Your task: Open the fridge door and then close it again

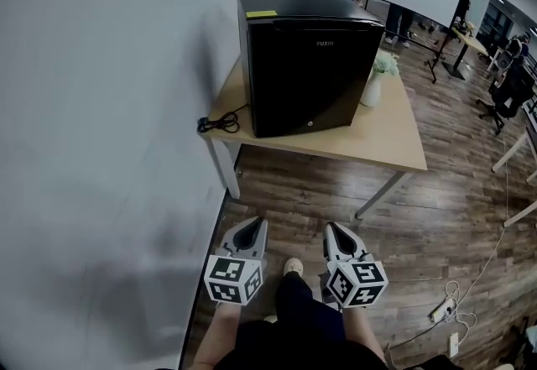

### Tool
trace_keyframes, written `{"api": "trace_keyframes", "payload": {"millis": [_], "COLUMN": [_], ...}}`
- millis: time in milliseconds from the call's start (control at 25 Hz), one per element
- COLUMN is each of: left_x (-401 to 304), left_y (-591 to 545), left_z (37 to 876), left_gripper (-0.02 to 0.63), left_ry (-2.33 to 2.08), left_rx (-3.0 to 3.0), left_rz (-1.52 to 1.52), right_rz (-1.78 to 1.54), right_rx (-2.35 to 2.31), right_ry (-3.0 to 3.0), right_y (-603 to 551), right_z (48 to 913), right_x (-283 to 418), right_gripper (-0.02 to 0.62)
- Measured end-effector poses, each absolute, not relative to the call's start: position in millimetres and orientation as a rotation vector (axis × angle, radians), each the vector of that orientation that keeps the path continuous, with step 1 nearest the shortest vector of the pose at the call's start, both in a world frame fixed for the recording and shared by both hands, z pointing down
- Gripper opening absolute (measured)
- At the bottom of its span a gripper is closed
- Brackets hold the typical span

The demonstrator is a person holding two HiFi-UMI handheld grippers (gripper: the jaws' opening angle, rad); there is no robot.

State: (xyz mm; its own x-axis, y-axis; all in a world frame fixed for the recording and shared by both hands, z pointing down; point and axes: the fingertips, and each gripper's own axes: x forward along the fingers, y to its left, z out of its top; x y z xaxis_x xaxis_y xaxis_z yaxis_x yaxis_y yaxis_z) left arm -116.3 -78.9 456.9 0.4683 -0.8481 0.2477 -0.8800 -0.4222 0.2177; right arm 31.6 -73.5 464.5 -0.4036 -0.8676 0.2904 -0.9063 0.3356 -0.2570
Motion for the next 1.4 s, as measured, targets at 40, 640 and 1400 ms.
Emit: {"api": "trace_keyframes", "payload": {"millis": [40, 640, 1400], "left_x": [-115, -92, -86], "left_y": [-88, -206, -298], "left_z": [456, 437, 447], "left_gripper": [0.006, 0.007, 0.006], "left_ry": [-1.473, -1.531, -1.631], "left_rx": [2.403, 2.411, 2.387], "left_rz": [0.14, 0.13, 0.082], "right_rz": [0.582, 0.469, 0.373], "right_rx": [1.648, 1.588, 1.387], "right_ry": [-2.484, -2.544, -2.655], "right_y": [-82, -211, -317], "right_z": [465, 442, 453], "right_x": [33, 61, 52], "right_gripper": [-0.009, -0.009, -0.009]}}
